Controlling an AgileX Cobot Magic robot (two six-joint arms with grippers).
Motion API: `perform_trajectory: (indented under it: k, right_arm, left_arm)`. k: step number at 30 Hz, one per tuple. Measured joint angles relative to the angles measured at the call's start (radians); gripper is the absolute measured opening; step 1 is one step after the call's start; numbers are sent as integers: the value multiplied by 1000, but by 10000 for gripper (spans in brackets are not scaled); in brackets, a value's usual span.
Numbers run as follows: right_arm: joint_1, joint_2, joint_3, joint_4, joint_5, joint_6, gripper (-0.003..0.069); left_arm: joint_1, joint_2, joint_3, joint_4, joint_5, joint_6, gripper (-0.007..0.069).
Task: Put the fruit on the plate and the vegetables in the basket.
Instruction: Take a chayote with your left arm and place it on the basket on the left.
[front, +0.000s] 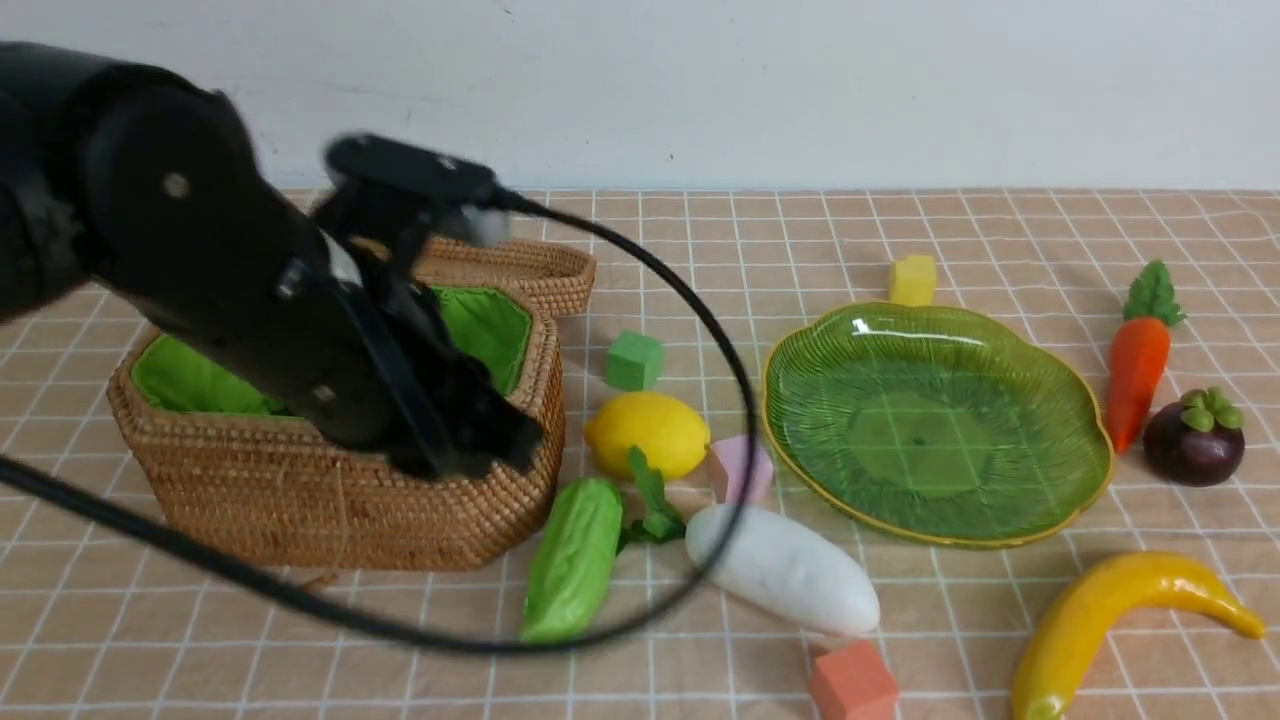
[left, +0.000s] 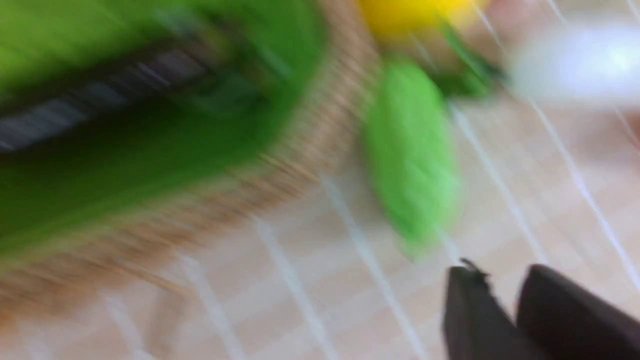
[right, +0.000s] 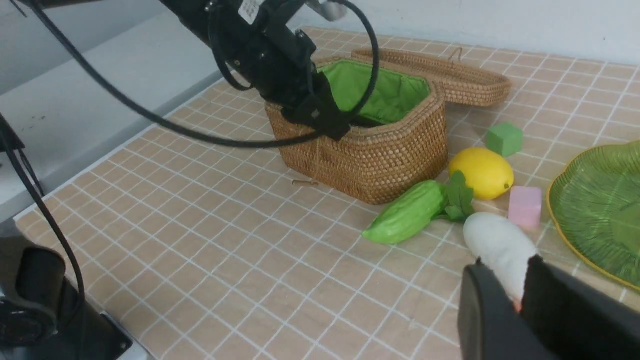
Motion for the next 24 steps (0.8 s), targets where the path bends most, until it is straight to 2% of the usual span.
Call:
perform_trajectory:
  k: [2, 3, 5, 7, 9, 10, 14, 15, 16, 19, 24]
  right_arm:
    - [0, 0, 0, -4, 18, 1, 144]
    - [0, 0, 0, -7, 46, 3, 144]
    - [0, 0, 0, -13, 82, 4, 144]
    - [0, 0, 0, -14, 93, 4, 144]
    - [0, 0, 0, -25, 116, 4, 144]
    - [0, 0, 0, -27, 122, 4, 145]
    - [0, 0, 0, -41, 155, 6, 149]
    - [0, 0, 0, -41, 157, 6, 150]
    - [0, 0, 0, -43, 164, 6, 151]
    - [0, 0, 0, -44, 176, 6, 151]
    - [0, 0, 0, -44, 184, 5, 155]
  left_arm:
    - [-67, 10, 0, 6, 37, -42, 15]
    - [-137, 29, 0, 15, 57, -77, -13]
    - [-218, 76, -2, 46, 55, -104, 12]
    - [-237, 99, -3, 62, 47, -113, 46]
    - [-254, 159, -3, 110, 10, -169, 179]
    - [-254, 172, -3, 125, 1, -197, 216]
    - [-254, 252, -3, 273, -58, -400, 464]
    - [-254, 256, -3, 281, -60, -411, 475]
    - [-254, 281, -3, 346, -82, -503, 544]
    - [-254, 324, -3, 468, -117, -659, 614]
    - [-254, 382, -3, 574, -131, -774, 605]
